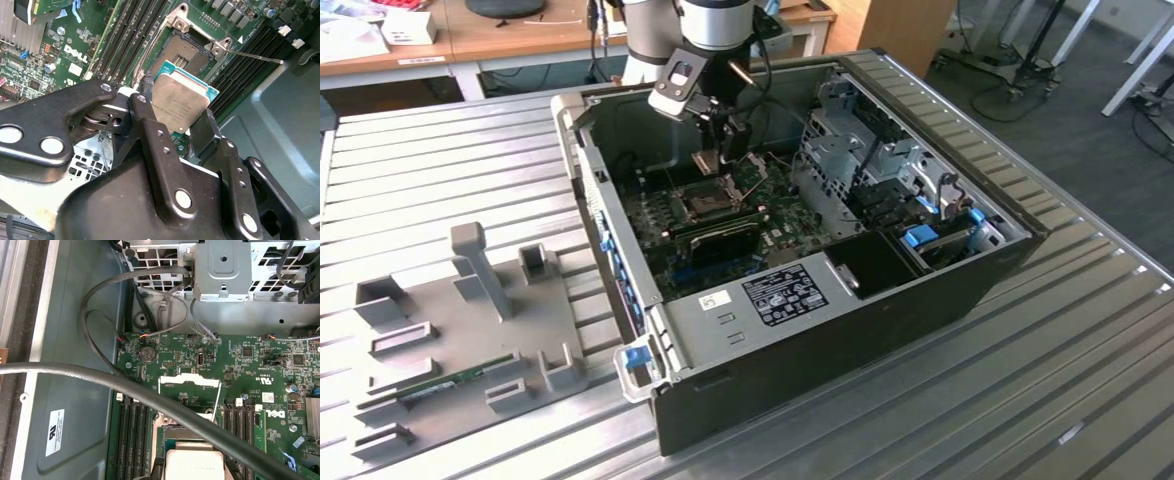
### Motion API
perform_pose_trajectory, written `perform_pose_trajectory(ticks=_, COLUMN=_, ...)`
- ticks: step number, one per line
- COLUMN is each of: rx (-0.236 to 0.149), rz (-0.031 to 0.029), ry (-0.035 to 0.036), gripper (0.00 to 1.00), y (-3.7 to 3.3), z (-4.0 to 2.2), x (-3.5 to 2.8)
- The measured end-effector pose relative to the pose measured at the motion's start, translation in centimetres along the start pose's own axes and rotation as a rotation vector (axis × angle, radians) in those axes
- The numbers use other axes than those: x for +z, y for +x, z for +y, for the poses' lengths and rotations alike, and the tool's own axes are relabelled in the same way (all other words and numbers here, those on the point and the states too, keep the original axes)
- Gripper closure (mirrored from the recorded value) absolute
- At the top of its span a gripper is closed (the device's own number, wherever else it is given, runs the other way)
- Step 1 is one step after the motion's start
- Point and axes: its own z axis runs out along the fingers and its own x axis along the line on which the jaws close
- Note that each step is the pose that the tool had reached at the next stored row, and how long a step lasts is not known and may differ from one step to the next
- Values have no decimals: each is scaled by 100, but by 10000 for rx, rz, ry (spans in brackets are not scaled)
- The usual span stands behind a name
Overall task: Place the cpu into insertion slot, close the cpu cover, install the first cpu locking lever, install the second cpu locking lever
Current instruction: 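Place the cpu into insertion slot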
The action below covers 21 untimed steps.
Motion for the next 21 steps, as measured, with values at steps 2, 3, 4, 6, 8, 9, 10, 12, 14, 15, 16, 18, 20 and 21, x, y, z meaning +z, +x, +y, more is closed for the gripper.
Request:
perform_pose_trajectory(ticks=2, rx=2, rz=0, ry=0, gripper=46, y=0, z=0, x=2)
perform_pose_trajectory(ticks=3, rx=3, rz=3, ry=-1, gripper=46, y=1, z=0, x=9)
perform_pose_trajectory(ticks=4, rx=9, rz=1, ry=2, gripper=46, y=1, z=-1, x=17)
perform_pose_trajectory(ticks=6, rx=26, rz=-1, ry=26, gripper=46, y=0, z=-3, x=36)
perform_pose_trajectory(ticks=8, rx=36, rz=1, ry=90, gripper=46, y=0, z=-4, x=54)
perform_pose_trajectory(ticks=9, rx=37, rz=0, ry=105, gripper=46, y=0, z=-5, x=55)
perform_pose_trajectory(ticks=10, rx=38, rz=2, ry=107, gripper=46, y=0, z=-5, x=55)
perform_pose_trajectory(ticks=12, rx=38, rz=5, ry=107, gripper=46, y=0, z=-5, x=55)
perform_pose_trajectory(ticks=14, rx=38, rz=8, ry=106, gripper=46, y=0, z=-5, x=56)
perform_pose_trajectory(ticks=15, rx=40, rz=8, ry=106, gripper=46, y=0, z=-5, x=56)
perform_pose_trajectory(ticks=16, rx=54, rz=10, ry=105, gripper=46, y=0, z=-5, x=61)
perform_pose_trajectory(ticks=18, rx=94, rz=5, ry=106, gripper=46, y=0, z=-6, x=70)
perform_pose_trajectory(ticks=20, rx=129, rz=1, ry=112, gripper=46, y=0, z=-7, x=79)
perform_pose_trajectory(ticks=21, rx=144, rz=-1, ry=117, gripper=46, y=0, z=-7, x=82)
